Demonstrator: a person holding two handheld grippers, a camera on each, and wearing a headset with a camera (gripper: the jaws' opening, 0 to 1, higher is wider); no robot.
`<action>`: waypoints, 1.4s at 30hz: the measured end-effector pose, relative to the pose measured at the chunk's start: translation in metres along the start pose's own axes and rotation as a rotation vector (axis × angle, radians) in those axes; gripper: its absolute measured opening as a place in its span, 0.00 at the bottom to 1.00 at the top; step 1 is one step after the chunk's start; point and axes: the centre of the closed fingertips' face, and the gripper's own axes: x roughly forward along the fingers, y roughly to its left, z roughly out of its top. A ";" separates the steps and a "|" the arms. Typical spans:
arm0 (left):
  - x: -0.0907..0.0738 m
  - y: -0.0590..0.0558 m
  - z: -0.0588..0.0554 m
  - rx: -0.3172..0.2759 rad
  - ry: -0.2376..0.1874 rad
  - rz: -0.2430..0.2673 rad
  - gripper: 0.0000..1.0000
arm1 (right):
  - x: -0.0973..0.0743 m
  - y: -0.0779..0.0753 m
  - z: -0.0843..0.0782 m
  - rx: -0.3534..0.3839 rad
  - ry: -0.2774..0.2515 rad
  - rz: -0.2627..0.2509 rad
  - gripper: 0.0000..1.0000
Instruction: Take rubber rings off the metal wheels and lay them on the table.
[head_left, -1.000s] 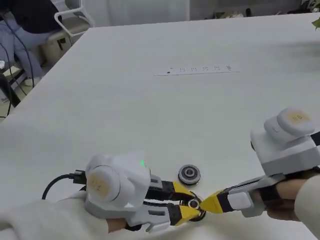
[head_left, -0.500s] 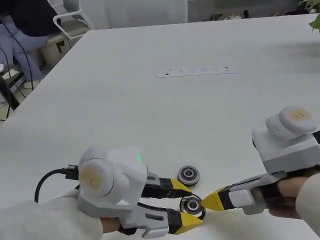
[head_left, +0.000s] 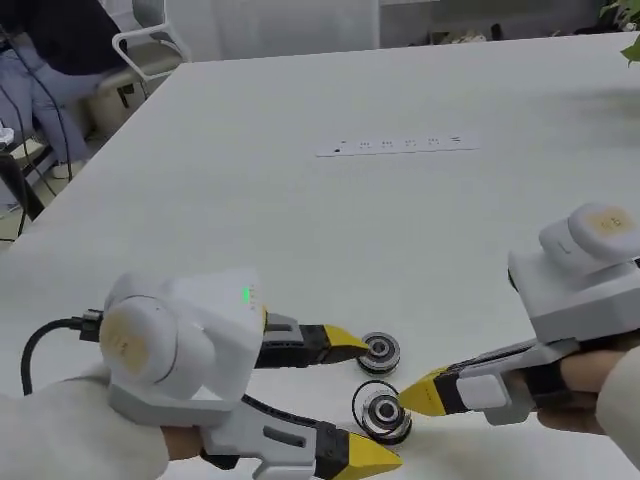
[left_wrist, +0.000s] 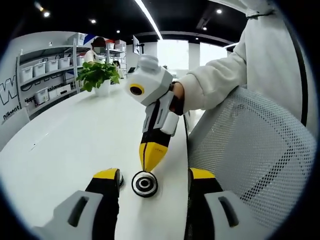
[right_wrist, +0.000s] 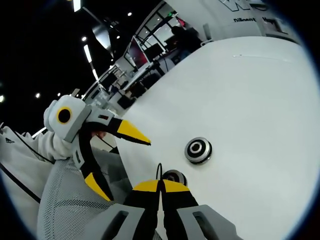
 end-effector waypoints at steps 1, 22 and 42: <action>-0.001 0.001 0.000 -0.003 0.000 0.005 0.56 | 0.000 0.000 0.001 0.000 -0.003 0.000 0.00; -0.073 0.029 -0.014 -0.125 -0.017 0.200 0.85 | -0.017 0.012 0.030 -0.003 -0.140 0.006 0.00; -0.076 0.024 -0.051 -0.262 0.051 0.174 0.99 | -0.006 0.028 0.035 -0.018 -0.161 0.055 0.00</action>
